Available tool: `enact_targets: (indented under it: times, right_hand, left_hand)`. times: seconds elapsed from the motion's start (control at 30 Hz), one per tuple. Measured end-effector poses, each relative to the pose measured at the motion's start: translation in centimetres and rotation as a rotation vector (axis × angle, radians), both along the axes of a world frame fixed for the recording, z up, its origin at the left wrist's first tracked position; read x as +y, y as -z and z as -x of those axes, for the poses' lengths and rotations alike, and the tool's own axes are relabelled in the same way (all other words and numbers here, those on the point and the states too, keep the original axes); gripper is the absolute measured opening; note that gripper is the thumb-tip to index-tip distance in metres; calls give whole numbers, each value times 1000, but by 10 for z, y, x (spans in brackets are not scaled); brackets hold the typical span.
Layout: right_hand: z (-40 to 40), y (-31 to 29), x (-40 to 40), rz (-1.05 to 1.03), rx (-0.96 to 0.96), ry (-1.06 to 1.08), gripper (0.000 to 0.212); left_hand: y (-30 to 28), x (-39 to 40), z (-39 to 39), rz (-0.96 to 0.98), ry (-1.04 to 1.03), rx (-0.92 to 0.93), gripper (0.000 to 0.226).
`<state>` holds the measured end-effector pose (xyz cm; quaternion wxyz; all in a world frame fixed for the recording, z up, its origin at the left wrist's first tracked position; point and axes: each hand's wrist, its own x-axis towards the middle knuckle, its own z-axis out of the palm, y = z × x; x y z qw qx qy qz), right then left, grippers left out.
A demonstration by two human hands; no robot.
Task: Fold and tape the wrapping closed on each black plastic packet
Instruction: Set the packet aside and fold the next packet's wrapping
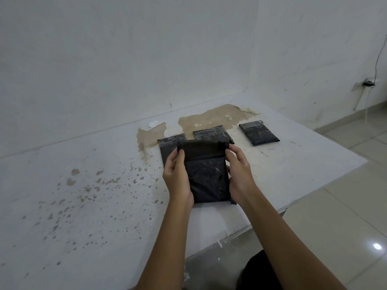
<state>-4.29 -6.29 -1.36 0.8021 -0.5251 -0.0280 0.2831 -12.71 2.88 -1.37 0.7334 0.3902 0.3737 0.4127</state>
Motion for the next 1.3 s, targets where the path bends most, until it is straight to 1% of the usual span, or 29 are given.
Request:
enact_targets:
  times: [0.2,0.33,0.4,0.5,0.57,0.67,0.73,0.87,0.93,1.03,1.13,1.23,1.3]
  right_hand:
    - [-1,8,0,-39,4,-12,19]
    - [-2,6,1,-49,37,-8,14]
    - [-2,6,1,-48,38,-21,16]
    - [-1,11,5,-21,-89,-10,23]
    - [1,15,6,7,-159,16,23]
    - [0,18,5,28,-164,40,24]
    - [-1,19,2,-4,-154,40,25]
    - [-1,24,1,34,-215,63,28]
    - [-2,26,1,80,-245,82,33]
    - [-1,30,-2,193,-353,101,37]
    - [4,37,-4,270,-483,131,35]
    - [10,44,-3,292,-650,188,32]
    - [11,45,-4,274,-727,225,29]
  left_hand:
    - [5,0,1,13,-52,20,15]
    - [10,-1,0,-14,-76,15,15]
    - [12,-1,0,-40,-93,13,17]
    - [13,-2,0,-53,-115,20,26]
    - [12,-3,-1,-44,-121,32,32]
    - [16,0,-5,-51,-105,121,33]
    - [19,5,-6,-94,-57,186,31]
    - [25,9,1,-300,73,292,19]
    - [29,7,5,-317,98,302,26]
    - [33,3,7,-227,94,264,41]
    - [39,1,5,-256,40,239,39]
    - [39,0,3,-274,-3,228,38]
    - [40,0,3,-279,-6,225,39]
